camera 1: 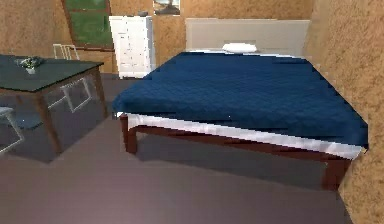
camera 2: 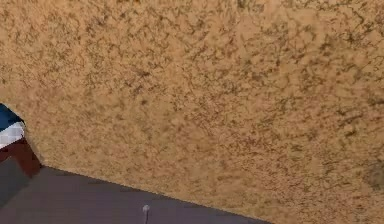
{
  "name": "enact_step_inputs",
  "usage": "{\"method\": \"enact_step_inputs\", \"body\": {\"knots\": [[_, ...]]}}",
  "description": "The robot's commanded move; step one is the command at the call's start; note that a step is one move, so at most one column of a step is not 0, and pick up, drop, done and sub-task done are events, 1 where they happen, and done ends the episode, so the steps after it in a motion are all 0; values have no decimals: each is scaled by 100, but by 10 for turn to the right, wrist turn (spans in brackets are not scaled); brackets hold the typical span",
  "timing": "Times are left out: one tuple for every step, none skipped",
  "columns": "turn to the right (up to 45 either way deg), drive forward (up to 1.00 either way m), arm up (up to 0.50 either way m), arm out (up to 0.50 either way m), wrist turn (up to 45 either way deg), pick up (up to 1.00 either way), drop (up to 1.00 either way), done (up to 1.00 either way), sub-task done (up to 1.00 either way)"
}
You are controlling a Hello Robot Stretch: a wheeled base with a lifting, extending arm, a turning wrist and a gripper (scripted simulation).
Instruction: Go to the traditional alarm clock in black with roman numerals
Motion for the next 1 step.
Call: {"method": "enact_step_inputs", "body": {"knots": [[-450,0,0,0,0,0,0,0,0]]}}
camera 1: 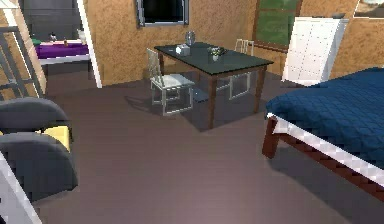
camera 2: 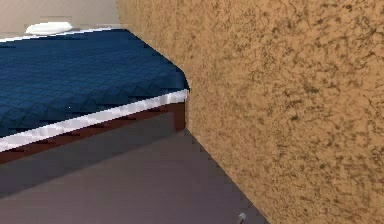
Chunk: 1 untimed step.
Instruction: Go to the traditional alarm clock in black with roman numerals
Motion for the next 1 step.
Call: {"method": "enact_step_inputs", "body": {"knots": [[-30,0,0,0,0,0,0,0,0]]}}
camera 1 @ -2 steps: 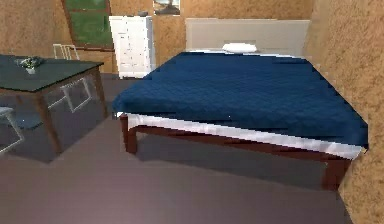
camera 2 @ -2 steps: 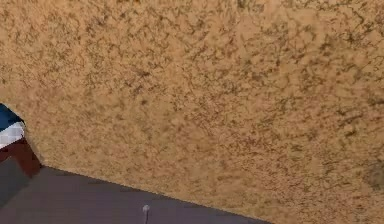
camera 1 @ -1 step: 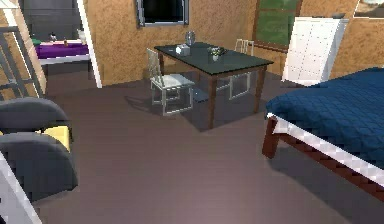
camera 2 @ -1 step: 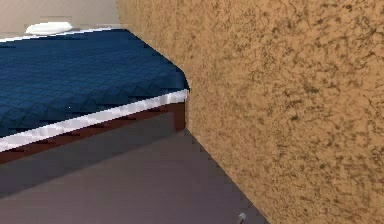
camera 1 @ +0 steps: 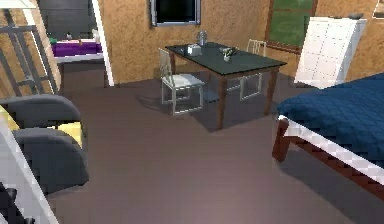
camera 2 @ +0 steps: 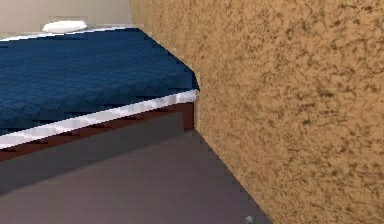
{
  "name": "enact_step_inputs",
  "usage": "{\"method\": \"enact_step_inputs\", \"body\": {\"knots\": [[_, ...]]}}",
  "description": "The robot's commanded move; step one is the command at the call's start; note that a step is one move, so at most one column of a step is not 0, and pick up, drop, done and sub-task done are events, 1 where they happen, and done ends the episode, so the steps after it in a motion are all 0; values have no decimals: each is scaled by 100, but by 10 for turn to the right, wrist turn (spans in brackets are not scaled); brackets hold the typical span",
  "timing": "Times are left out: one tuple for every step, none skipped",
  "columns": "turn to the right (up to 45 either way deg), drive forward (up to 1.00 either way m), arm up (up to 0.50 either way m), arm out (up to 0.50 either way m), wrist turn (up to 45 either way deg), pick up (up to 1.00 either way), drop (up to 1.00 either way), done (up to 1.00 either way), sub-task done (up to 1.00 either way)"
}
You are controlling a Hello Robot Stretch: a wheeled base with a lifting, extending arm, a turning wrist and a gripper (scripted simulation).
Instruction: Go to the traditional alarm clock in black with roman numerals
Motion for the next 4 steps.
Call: {"method": "enact_step_inputs", "body": {"knots": [[0,15,0,0,0,0,0,0,0],[150,0,0,0,0,0,0,0,0],[0,25,0,0,0,0,0,0,0],[-450,0,0,0,0,0,0,0,0]]}}
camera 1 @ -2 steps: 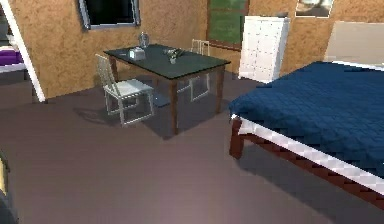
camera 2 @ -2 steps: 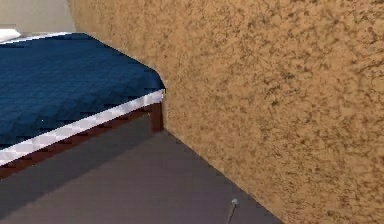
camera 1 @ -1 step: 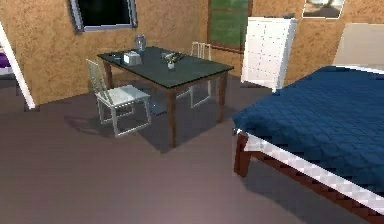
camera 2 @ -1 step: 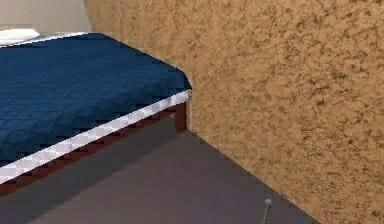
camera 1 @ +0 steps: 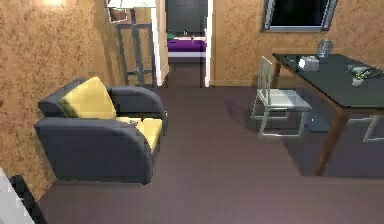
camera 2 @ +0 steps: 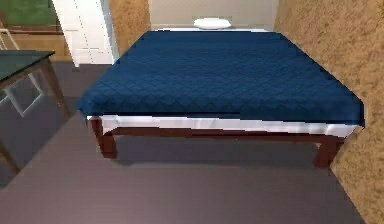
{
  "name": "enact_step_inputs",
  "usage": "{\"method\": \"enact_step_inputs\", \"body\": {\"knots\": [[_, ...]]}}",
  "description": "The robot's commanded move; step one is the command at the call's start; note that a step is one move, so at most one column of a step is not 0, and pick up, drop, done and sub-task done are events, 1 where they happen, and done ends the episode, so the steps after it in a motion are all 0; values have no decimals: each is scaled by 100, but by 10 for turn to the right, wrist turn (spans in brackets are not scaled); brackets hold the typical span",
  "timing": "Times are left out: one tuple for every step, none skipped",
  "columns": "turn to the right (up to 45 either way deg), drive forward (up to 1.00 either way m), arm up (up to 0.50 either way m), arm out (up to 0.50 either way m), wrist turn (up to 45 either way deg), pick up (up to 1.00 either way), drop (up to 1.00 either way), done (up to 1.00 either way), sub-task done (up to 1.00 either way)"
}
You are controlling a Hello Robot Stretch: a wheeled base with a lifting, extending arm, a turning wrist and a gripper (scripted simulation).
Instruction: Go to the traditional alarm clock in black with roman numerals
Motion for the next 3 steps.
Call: {"method": "enact_step_inputs", "body": {"knots": [[-270,0,0,0,0,0,0,0,0],[0,30,0,0,0,0,0,0,0],[450,0,0,0,0,0,0,0,0]]}}
